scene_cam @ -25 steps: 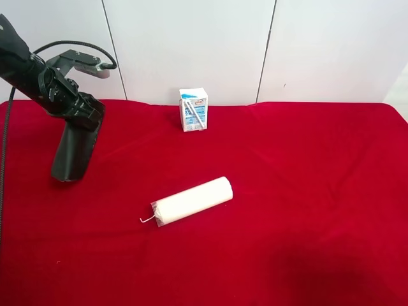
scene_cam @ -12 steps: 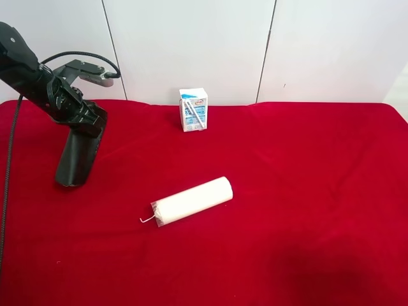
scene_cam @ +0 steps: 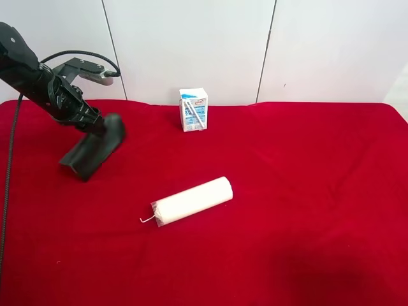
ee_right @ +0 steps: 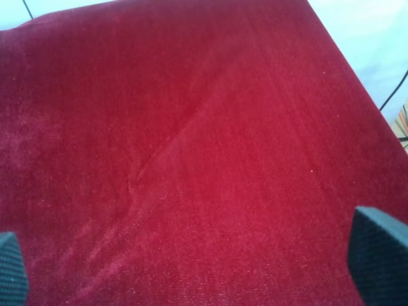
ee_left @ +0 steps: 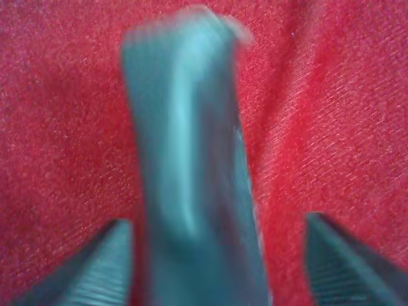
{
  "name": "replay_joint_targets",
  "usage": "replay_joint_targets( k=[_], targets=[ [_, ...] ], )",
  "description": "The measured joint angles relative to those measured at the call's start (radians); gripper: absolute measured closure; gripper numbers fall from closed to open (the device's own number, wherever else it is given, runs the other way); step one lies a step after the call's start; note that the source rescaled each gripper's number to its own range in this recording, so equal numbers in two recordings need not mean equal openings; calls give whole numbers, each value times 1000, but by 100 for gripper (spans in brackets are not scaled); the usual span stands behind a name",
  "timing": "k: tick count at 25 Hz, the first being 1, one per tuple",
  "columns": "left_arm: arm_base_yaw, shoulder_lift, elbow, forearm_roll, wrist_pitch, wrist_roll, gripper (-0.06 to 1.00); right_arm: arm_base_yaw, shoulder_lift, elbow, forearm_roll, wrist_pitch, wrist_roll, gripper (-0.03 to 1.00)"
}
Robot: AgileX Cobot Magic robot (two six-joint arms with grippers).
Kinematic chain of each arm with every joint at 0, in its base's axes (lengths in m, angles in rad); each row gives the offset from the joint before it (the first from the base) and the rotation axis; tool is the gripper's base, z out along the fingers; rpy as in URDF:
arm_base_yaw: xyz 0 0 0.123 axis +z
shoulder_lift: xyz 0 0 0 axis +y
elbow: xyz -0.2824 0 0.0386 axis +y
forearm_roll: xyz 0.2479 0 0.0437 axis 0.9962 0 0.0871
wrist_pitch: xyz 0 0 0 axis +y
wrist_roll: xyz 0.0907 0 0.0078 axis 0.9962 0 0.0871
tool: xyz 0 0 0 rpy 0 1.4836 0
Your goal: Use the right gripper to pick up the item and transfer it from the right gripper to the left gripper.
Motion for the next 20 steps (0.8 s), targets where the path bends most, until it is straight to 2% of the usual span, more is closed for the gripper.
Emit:
replay_joint_targets(
  k=[2, 8, 12, 20],
  targets=[
    [0, 0, 0, 0, -2, 0, 27, 0, 0, 0, 0, 0, 0, -3],
    [0, 0, 0, 0, -4, 0, 16, 0, 0, 0, 0, 0, 0, -3],
    [0, 0, 0, 0, -4, 0, 0, 0, 0, 0, 0, 0, 0, -3],
    [0, 0, 0, 0, -1, 0, -5, 0, 0, 0, 0, 0, 0, -3]
  ],
)
